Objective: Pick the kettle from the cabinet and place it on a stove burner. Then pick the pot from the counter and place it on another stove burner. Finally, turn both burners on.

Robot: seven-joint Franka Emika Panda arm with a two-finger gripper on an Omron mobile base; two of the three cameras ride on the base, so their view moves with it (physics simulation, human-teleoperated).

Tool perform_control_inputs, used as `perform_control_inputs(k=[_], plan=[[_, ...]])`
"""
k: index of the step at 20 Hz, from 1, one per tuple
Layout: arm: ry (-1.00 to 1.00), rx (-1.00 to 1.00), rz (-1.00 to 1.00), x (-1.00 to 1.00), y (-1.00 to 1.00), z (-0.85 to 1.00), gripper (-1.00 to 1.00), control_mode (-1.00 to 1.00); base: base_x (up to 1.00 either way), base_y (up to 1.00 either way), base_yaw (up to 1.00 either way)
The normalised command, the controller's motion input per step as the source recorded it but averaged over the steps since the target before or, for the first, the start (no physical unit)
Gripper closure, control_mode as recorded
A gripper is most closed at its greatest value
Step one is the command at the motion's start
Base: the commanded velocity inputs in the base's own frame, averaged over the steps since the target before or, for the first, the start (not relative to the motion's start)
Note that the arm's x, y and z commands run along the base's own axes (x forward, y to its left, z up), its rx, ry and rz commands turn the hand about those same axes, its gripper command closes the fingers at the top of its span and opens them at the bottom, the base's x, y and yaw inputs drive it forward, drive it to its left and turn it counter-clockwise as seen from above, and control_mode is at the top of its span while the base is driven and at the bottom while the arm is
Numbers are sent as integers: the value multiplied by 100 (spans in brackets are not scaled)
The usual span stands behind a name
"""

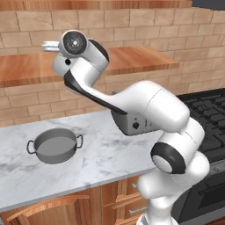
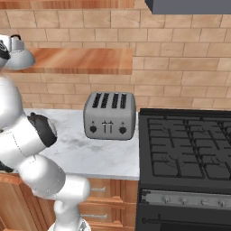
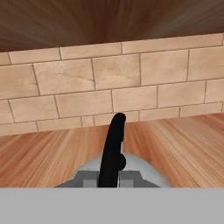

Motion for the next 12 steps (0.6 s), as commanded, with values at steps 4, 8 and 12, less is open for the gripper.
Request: perform_control_inputs(k=[4,8,12], plan=[[0,0,-3,-33,-45,0,100,-100,0,0,0],[0,0,-3,-35,-40,0,100,-100,0,0,0],[0,0,-4,-36,-37,0,100,-100,0,0,0]])
